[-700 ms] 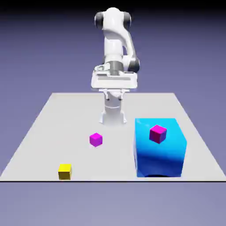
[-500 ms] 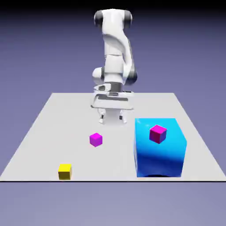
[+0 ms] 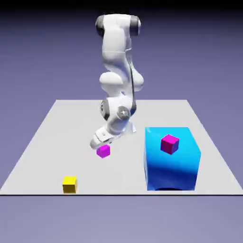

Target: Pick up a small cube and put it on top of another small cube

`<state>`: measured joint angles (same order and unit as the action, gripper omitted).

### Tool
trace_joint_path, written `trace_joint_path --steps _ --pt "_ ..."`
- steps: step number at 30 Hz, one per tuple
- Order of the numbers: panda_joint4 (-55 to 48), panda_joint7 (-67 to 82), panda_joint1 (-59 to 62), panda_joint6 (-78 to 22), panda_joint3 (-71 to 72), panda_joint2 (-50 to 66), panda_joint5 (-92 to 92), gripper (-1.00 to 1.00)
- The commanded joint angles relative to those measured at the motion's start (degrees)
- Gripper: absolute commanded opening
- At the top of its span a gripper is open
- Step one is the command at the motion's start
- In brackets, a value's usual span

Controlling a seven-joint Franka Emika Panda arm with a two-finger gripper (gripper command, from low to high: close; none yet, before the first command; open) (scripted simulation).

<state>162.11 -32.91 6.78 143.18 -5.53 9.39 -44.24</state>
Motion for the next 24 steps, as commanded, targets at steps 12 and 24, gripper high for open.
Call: trace_joint_path --steps 12,24 --pt "0.6 7.3 -0.5 -8.8 4.5 -10.4 10.2 -1.00" --pt "-23.0 22.8 -10.5 -24.0 9.8 -5.4 9.9 -1.00"
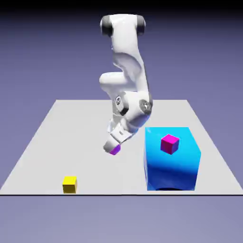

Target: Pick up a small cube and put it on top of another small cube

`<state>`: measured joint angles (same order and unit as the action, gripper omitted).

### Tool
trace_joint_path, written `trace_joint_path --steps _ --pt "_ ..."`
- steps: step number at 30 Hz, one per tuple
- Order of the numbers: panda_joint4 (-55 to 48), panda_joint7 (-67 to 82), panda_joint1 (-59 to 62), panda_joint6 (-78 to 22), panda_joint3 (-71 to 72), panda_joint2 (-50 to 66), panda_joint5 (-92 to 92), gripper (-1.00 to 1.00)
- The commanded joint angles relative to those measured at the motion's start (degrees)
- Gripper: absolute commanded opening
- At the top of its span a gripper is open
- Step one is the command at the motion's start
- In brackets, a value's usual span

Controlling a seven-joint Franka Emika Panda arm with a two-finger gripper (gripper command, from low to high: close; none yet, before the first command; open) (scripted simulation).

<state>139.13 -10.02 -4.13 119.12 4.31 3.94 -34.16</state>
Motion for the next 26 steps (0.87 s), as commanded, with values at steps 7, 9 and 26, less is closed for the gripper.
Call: trace_joint_path --steps 7,9,26 --pt "-14.5 10.7 -6.9 -9.0 2.6 2.3 -0.2 -1.00" --pt "-18.7 13.7 -8.9 -11.6 3.4 3.0 -0.1 -1.00" --pt "-28.5 22.2 -21.2 -16.5 3.3 3.2 3.0 1.00"
